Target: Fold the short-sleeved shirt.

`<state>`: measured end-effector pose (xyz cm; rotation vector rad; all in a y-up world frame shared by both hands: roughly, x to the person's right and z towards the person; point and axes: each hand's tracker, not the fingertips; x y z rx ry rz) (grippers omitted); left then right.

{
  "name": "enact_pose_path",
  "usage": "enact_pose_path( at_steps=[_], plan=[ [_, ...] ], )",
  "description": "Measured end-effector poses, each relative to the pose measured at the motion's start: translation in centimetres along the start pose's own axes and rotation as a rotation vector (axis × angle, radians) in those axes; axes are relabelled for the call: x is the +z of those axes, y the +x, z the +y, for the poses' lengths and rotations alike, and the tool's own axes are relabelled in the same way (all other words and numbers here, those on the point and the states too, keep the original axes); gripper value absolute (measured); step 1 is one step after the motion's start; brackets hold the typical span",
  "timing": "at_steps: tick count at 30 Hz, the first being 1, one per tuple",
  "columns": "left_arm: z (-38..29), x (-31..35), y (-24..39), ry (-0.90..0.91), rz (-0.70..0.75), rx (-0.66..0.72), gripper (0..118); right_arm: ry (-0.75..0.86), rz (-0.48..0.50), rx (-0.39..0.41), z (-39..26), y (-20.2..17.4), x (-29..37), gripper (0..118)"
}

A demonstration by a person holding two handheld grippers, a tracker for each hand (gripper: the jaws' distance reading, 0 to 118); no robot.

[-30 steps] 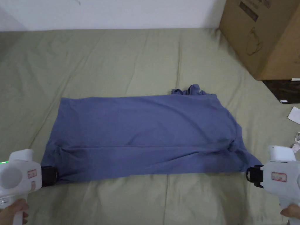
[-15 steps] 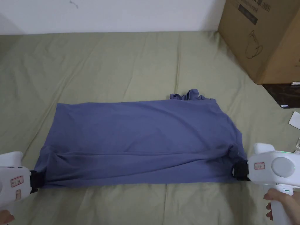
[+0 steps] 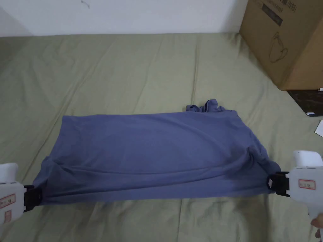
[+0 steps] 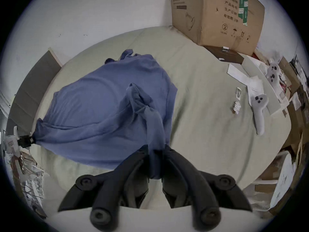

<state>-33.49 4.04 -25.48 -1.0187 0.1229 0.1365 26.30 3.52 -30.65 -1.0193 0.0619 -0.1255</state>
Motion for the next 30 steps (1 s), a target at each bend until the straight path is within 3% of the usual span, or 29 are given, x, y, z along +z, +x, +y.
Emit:
enact_pose_path(
  at_steps=[8, 12, 13, 15, 19, 21, 22, 23, 24, 25, 26, 27, 28, 30],
  plan=[
    [-6.5, 1.1, -1.2, -0.088, 0.047, -0.019, 10, -0.134, 0.065, -0.083, -8.6, 2.3, 1.3, 12],
    [-7.9, 0.5, -0.8, -0.119, 0.041, -0.021, 14, -0.125, 0.052, -0.129, -9.9, 2.5, 0.9, 23],
    [-7.8, 0.7, -0.6, -0.112, 0.053, -0.017, 29, -0.117, 0.002, -0.119, -9.6, 2.3, 1.1, 40],
    [-7.3, 1.3, -0.4, -0.105, 0.062, -0.025, 79, -0.067, -0.009, -0.076, -8.7, 2.0, 2.1, 73],
    [-5.4, 3.0, 0.7, -0.028, 0.066, -0.06, 89, 0.007, -0.04, -0.019, -5.9, 0.9, 3.5, 73],
    [-4.0, 3.7, 1.4, 0.032, 0.026, -0.052, 86, 0.027, -0.029, -0.003, -4.2, 0.3, 3.6, 73],
    [-3.4, 3.9, 1.7, 0.052, -0.021, -0.026, 79, 0.037, -0.018, 0.0, -3.4, -0.1, 3.5, 73],
    [-2.9, 4.0, 2.0, 0.064, -0.06, -0.008, 60, 0.047, -0.004, 0.003, -2.8, -0.4, 3.3, 70],
    [-2.3, 3.8, 2.4, 0.067, -0.095, -0.005, 21, 0.061, 0.021, 0.006, -2.3, -1.2, 3.4, 54],
    [-2.0, 3.4, 2.8, 0.063, -0.091, -0.014, 0, 0.064, 0.033, 0.001, -2.0, -1.5, 2.9, 20],
    [-1.7, 2.8, 3.5, 0.064, -0.074, -0.034, 0, 0.065, 0.026, -0.011, -1.7, -2.1, 2.1, 0],
    [-1.2, 1.9, 4.2, 0.046, -0.085, -0.081, 0, 0.075, -0.006, -0.052, -1.9, -2.4, 1.0, 0],
    [-0.9, 1.1, 4.6, 0.021, -0.104, -0.119, 0, 0.065, 0.01, -0.034, -1.7, -2.7, 0.1, 0],
    [-0.2, -0.3, 5.7, -0.002, -0.09, -0.124, 0, 0.011, 0.063, -0.079, -1.0, -3.2, -1.8, 0]
  ],
)
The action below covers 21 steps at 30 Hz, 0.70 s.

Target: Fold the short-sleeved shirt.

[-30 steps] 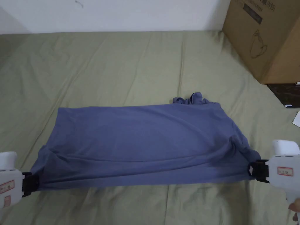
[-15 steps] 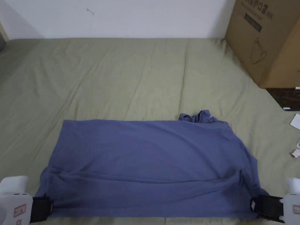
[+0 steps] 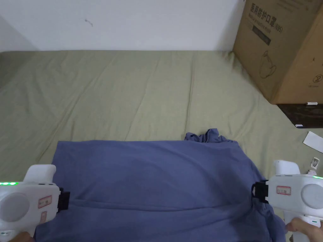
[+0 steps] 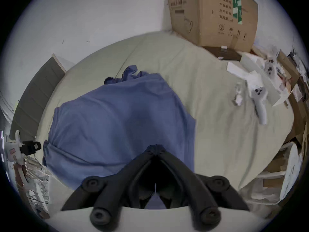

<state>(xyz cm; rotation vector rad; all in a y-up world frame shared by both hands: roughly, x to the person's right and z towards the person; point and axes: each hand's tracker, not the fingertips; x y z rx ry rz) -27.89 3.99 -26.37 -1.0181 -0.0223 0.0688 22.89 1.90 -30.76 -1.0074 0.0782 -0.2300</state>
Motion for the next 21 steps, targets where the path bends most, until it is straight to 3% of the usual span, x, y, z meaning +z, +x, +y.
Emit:
enact_pose_path(
  at_steps=[6, 7, 9, 15, 18, 19, 20, 21],
  plan=[
    [3.2, -2.0, -0.7, 0.027, -0.012, 0.06, 0, 0.035, -0.002, 0.04, 6.4, 0.3, -3.3, 0],
    [3.7, -2.2, -0.8, 0.029, -0.01, 0.064, 0, 0.044, -0.003, 0.045, 7.9, 0.4, -4.0, 13],
    [4.9, -2.5, -0.4, 0.039, 0.003, 0.066, 0, 0.029, 0.009, 0.058, 11.5, 0.6, -6.1, 80],
    [7.1, -4.2, -0.2, 0.043, 0.007, 0.073, 0, -0.022, -0.039, 0.083, 17.2, 1.4, -12.1, 82],
    [7.5, -5.7, -0.1, 0.019, 0.017, 0.068, 0, -0.058, -0.023, 0.024, 16.8, 2.4, -14.1, 82],
    [7.4, -6.2, -0.2, 0.008, 0.019, 0.069, 0, -0.101, -0.03, 0.009, 16.4, 2.8, -14.9, 79],
    [7.4, -6.6, -0.2, -0.005, 0.02, 0.072, 0, -0.147, -0.038, 0.01, 15.9, 3.0, -15.7, 70],
    [7.3, -7.0, -0.3, -0.014, 0.018, 0.075, 0, -0.11, -0.1, 0.06, 15.3, 2.7, -15.7, 58]
  ],
)
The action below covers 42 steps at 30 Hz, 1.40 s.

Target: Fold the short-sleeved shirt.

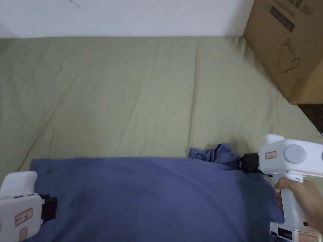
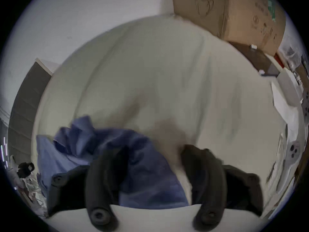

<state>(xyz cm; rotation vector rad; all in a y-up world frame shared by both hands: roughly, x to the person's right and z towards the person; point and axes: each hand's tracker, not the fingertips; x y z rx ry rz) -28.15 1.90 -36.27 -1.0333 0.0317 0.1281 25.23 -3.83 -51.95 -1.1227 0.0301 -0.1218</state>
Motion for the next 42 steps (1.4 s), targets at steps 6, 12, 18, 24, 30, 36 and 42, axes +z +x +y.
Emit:
enact_pose_path(
  at_steps=[6, 12, 18, 24, 30, 36, 42],
  plan=[
    [-0.3, -0.3, 0.0, -0.013, -0.009, 0.007, 0, 0.071, -0.003, 0.1, -0.3, -1.5, 3.1, 0],
    [2.0, -1.3, -2.8, -0.007, -0.054, 0.065, 12, 0.097, 0.021, 0.035, 0.1, -1.1, 3.6, 0],
    [6.9, -5.0, -6.3, 0.019, 0.001, 0.119, 114, 0.082, 0.015, 0.044, 0.1, -1.4, 3.3, 0],
    [10.1, -9.8, -8.3, -0.022, 0.053, 0.223, 113, 0.068, 0.015, 0.034, 0.1, -1.2, 3.0, 0],
    [10.0, -10.3, -7.4, -0.062, 0.107, 0.131, 69, 0.057, 0.02, 0.031, 0.1, -1.6, 3.4, 0],
    [10.6, -6.5, -6.1, -0.012, 0.066, 0.093, 2, 0.065, 0.035, 0.033, -0.1, -2.3, 5.7, 0],
    [9.1, 0.4, -5.5, 0.074, 0.039, 0.046, 2, 0.121, 0.078, 0.008, -1.6, -2.0, 11.0, 0]
  ],
)
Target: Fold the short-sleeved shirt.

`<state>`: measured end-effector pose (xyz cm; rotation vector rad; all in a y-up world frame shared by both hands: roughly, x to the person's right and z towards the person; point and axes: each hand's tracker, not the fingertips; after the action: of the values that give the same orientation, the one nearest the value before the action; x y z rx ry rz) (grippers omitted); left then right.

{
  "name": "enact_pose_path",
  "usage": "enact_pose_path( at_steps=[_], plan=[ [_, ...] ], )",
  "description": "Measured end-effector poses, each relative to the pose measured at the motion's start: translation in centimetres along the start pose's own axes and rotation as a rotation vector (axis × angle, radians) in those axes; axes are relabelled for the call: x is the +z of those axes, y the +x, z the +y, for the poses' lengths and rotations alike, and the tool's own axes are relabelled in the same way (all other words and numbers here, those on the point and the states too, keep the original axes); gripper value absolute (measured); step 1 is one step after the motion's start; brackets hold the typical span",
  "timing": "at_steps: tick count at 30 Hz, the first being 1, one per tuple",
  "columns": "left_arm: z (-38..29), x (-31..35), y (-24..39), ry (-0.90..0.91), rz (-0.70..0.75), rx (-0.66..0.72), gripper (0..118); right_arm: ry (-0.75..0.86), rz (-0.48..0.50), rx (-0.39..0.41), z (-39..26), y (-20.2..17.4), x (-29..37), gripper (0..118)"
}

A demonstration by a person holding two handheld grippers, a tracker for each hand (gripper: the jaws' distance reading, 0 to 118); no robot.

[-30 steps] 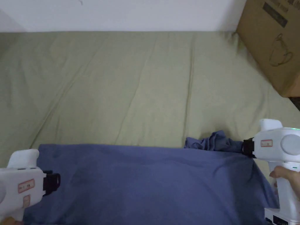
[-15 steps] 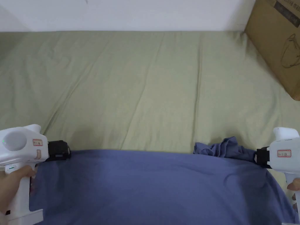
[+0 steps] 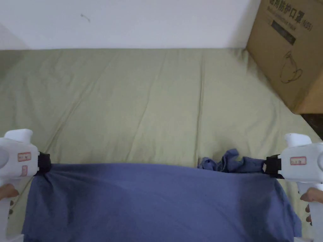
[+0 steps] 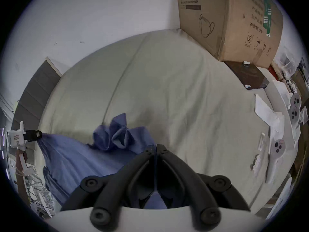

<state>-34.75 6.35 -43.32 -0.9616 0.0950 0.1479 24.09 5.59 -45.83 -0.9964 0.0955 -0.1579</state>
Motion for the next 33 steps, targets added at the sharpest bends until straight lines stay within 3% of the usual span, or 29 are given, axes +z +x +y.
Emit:
enact_pose_path(
  at_steps=[10, 20, 21, 22, 23, 24, 25, 26, 27, 32, 33],
  plan=[
    [-8.6, 11.6, -2.4, 0.066, -0.039, -0.047, 2, 0.027, 0.008, 0.002, -10.1, 1.8, 11.1, 0],
    [-21.3, 9.3, -4.6, -0.13, 0.006, -0.053, 2, -0.143, -0.027, -0.026, -23.3, 2.9, 10.7, 0],
    [-22.0, 9.0, -4.8, -0.131, 0.001, -0.052, 7, -0.144, -0.037, -0.031, -23.5, 2.8, 10.5, 0],
    [-22.5, 8.7, -4.8, -0.137, 0.002, -0.04, 20, -0.133, -0.041, -0.037, -23.6, 3.1, 10.1, 0],
    [-22.7, 8.6, -4.9, -0.135, 0.02, -0.023, 44, -0.116, -0.045, -0.046, -23.5, 3.1, 9.9, 2],
    [-22.8, 8.6, -5.0, -0.13, 0.072, -0.008, 82, -0.114, -0.056, -0.062, -23.0, 2.8, 9.9, 18],
    [-22.9, 8.7, -5.1, -0.125, 0.098, -0.004, 100, -0.113, -0.06, -0.071, -22.7, 2.6, 10.0, 37],
    [-23.0, 9.1, -5.1, -0.109, 0.094, 0.007, 109, -0.103, -0.062, -0.071, -22.2, 2.2, 10.3, 59],
    [-22.8, 9.8, -5.2, -0.089, 0.068, 0.022, 108, -0.083, -0.063, -0.062, -21.8, 1.7, 10.7, 71],
    [-21.1, 13.3, -5.2, 0.005, -0.076, 0.113, 106, 0.018, -0.032, 0.069, -18.9, -2.3, 12.2, 71],
    [-20.7, 14.1, -4.9, 0.032, -0.089, 0.108, 96, 0.039, -0.012, 0.093, -18.4, -3.3, 12.2, 70]
  ],
)
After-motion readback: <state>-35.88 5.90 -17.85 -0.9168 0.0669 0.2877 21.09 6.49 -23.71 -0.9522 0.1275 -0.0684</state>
